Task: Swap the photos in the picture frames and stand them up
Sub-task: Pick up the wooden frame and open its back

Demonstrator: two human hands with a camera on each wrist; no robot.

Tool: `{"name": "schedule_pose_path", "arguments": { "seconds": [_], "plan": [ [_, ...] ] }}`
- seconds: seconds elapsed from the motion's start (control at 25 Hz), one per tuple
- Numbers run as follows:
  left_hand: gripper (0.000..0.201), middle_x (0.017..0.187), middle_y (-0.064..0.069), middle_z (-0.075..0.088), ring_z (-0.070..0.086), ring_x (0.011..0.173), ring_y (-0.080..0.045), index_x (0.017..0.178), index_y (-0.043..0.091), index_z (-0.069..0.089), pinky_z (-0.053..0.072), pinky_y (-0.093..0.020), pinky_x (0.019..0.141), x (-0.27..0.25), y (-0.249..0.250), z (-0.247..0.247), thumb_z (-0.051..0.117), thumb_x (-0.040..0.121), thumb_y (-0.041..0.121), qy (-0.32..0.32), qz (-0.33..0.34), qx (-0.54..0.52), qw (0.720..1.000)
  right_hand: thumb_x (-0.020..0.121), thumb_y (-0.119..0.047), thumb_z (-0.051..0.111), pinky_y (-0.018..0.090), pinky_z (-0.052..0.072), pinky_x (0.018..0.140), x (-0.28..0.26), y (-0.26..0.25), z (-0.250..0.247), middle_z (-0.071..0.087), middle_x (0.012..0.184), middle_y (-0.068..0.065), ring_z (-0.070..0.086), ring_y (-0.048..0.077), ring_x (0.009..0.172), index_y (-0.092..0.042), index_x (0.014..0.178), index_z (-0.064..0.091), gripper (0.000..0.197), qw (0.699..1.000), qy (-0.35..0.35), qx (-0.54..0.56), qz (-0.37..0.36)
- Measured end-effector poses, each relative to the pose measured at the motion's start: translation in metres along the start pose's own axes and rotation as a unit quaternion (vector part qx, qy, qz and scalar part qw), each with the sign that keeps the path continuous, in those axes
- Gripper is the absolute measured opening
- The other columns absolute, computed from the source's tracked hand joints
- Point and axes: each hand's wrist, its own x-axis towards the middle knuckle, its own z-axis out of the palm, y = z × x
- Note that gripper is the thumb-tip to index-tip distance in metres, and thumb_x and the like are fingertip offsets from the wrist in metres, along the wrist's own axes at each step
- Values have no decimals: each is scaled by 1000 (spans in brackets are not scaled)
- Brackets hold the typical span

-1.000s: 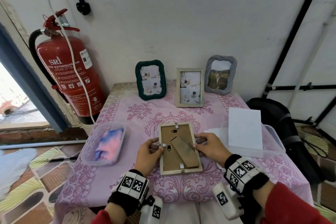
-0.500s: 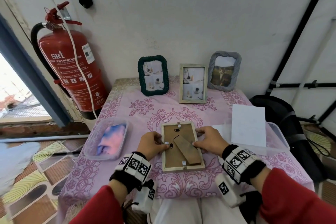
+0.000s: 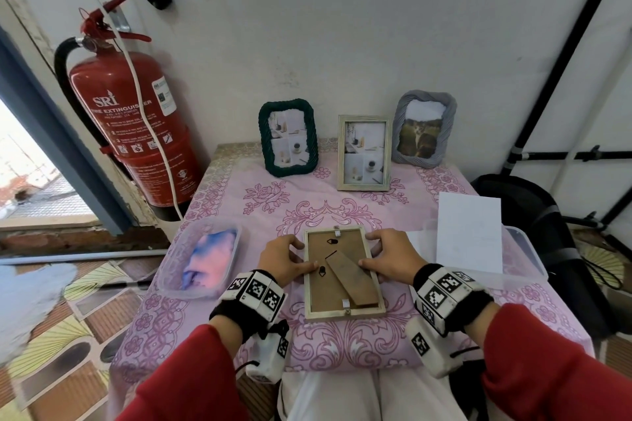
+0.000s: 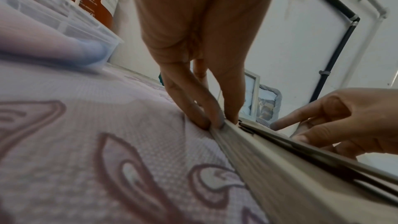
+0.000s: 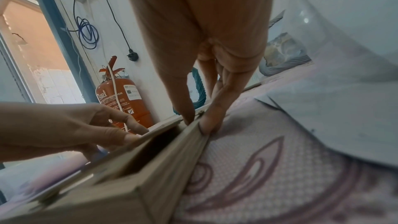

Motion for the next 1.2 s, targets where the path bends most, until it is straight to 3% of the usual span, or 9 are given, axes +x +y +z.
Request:
{"name": "schedule_pose_path", "arguments": {
  "seconds": [0.12,0.24,0.4,0.56,0.72,0.88,1.08,1.2],
  "plan": [
    [37,63,-6,63,62,44,-15,89,11,50,59,-34,56,3,2,-1,82,69,13,-6,-3,6,1000,76,-4,72,23,50,37,2,0,0,68,88,20,59,6,42,-2,134,42,66,1000,12,8,5],
    [37,59,-4,63,61,42,-14,83,15,48,59,-41,62,6,2,-4,82,69,15,-15,-2,20,1000,77,-3,72,25,52,38,4,0,0,69,87,19,59,7,39,-1,131,46,60,999,5,27,19],
    [34,59,-4,64,63,42,-12,81,17,47,60,-39,64,12,3,-6,80,71,15,-15,-2,47,999,76,2,67,24,50,35,5,-2,0,65,65,5,57,7,34,-1,119,55,45,999,10,36,30],
    [30,60,-5,67,64,45,-12,79,18,45,59,-35,65,17,5,-6,74,75,16,-18,-4,72,997,76,6,66,26,50,34,6,-2,-2,60,58,6,58,14,37,-2,114,53,42,997,12,60,52],
    [28,61,-2,67,63,43,-9,78,19,42,55,-25,56,19,5,-7,70,77,14,-32,-8,66,997,74,9,64,24,48,32,7,-3,-2,58,56,10,55,13,31,-4,109,53,39,996,17,68,63],
    [28,62,-5,66,65,45,-13,78,19,42,58,-31,61,20,3,-10,69,78,11,-50,-18,34,998,74,10,63,28,50,32,8,-3,-2,58,59,11,55,19,35,-8,101,53,34,994,22,76,72],
    [28,64,-9,65,63,51,-24,79,17,42,58,-47,72,16,3,-7,68,79,7,-40,-21,-7,999,76,9,61,21,45,31,9,-4,1,57,63,8,55,15,36,-9,101,53,32,993,35,83,75],
    [27,67,-10,63,61,47,-18,91,11,46,59,-36,58,11,2,-8,70,81,9,-46,-41,-51,997,78,5,62,26,51,38,7,-4,0,59,66,7,57,17,46,-13,104,50,34,994,11,82,75]
  ]
}}
